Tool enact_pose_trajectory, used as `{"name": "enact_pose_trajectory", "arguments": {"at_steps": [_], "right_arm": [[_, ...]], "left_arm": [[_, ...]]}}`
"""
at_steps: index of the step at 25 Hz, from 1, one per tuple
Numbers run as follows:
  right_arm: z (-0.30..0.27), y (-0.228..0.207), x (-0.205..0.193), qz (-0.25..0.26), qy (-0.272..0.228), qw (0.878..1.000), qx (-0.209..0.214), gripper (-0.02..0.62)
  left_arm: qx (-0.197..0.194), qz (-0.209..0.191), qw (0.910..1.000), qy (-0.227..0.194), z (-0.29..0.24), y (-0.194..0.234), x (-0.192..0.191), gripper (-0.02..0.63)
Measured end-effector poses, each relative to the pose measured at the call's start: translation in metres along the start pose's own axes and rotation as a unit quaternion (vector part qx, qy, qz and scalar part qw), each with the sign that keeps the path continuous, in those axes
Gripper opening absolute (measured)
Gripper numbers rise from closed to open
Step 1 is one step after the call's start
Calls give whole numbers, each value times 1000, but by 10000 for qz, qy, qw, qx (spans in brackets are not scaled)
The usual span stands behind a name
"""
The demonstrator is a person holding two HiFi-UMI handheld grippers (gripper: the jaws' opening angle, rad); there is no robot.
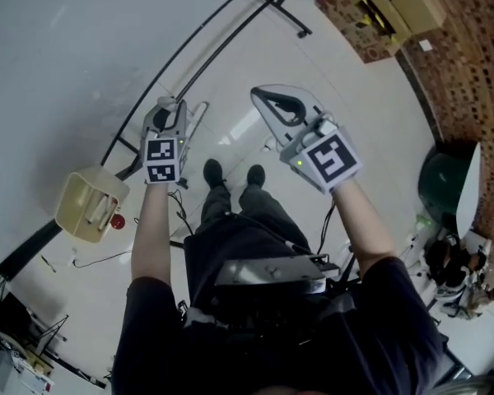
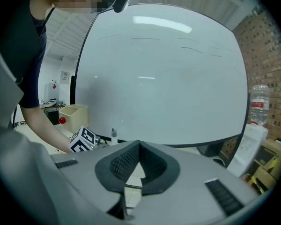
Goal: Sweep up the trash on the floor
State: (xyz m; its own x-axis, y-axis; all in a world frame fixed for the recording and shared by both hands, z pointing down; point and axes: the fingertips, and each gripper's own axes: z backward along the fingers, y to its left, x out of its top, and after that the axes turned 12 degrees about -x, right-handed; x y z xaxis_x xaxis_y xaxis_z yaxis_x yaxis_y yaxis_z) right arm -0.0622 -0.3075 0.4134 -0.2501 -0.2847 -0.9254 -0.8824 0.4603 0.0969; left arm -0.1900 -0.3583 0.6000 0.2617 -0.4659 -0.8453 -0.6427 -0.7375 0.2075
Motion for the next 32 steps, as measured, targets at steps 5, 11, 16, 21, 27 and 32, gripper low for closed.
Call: {"name": "enact_pose_trajectory", "arguments": {"at_steps": [5,11,16,21,27,32], "right_arm": [[41,-30,-4,-32,91,9992,-381,17],[103,-71,-13,-152,116,9964,-826,17],[160,-118,-17,-438,-94,9921,-1173,17],[203,-148,-16,-617,-354,9910,-1137,37],[234,-178,-14,-627,-615,9904,-1068,127],[247,-202,-8,-692,-789,9886,-1083,219]], "left_arm": [[-480,-367,9981,64,-17,-41,31,86],[-1262,-893,9880,0,-42,-113,93,84],[-1826,-1368,9736,20,-67,-185,142,83],[-2336,-2009,9513,133,-97,-264,170,83],[-2749,-2638,9241,292,-142,-351,190,83],[-2948,-2909,9093,395,-170,-405,197,83]]}}
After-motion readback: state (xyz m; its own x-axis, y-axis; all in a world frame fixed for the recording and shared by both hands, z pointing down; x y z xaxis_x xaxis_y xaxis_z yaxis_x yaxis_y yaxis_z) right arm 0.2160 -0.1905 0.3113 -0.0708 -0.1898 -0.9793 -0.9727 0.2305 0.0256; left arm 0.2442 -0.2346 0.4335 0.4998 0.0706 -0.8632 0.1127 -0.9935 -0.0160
